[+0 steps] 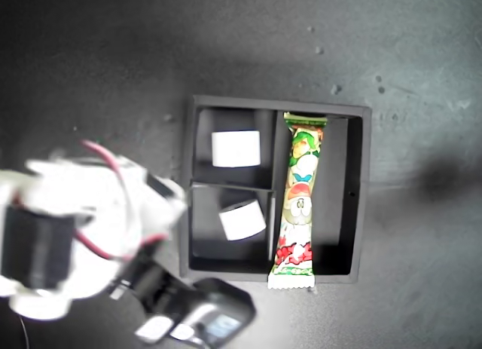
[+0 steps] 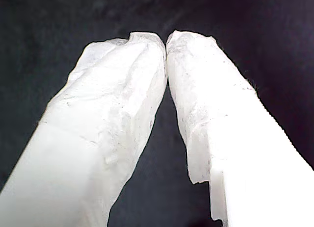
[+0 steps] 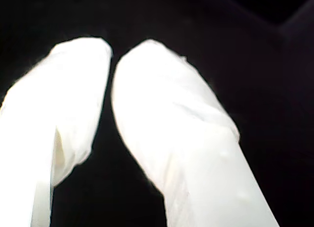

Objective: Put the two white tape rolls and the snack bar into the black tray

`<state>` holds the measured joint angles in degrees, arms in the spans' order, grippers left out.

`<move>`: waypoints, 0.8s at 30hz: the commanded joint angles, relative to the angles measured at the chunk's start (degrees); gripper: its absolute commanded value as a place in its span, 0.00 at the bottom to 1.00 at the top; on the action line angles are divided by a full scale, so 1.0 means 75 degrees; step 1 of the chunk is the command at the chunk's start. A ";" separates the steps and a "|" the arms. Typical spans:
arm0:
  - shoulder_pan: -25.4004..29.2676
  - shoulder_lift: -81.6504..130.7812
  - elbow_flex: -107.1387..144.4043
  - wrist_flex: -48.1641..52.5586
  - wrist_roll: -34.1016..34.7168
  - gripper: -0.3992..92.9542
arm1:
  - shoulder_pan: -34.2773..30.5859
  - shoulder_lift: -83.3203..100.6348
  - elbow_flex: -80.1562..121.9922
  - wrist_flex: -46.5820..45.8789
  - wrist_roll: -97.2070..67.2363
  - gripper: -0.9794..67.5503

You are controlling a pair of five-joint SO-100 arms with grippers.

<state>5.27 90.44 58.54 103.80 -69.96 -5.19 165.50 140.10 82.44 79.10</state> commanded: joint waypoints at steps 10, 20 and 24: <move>-0.0668 1.0863 1.2867 -0.4090 -0.1594 0.00 | 0.1488 0.3516 0.4242 -0.2367 -0.0012 0.01; -0.0738 1.3781 1.5387 -0.3422 -0.2039 0.00 | 0.2238 0.3422 0.5180 -0.0738 0.0961 0.01; -0.0867 1.3828 1.6172 -0.3246 -0.2707 0.00 | 0.1840 0.3410 0.5180 -0.0727 0.0949 0.01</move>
<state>-0.26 191.07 175.61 77.43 -86.84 10.11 191.16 178.24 76.46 85.87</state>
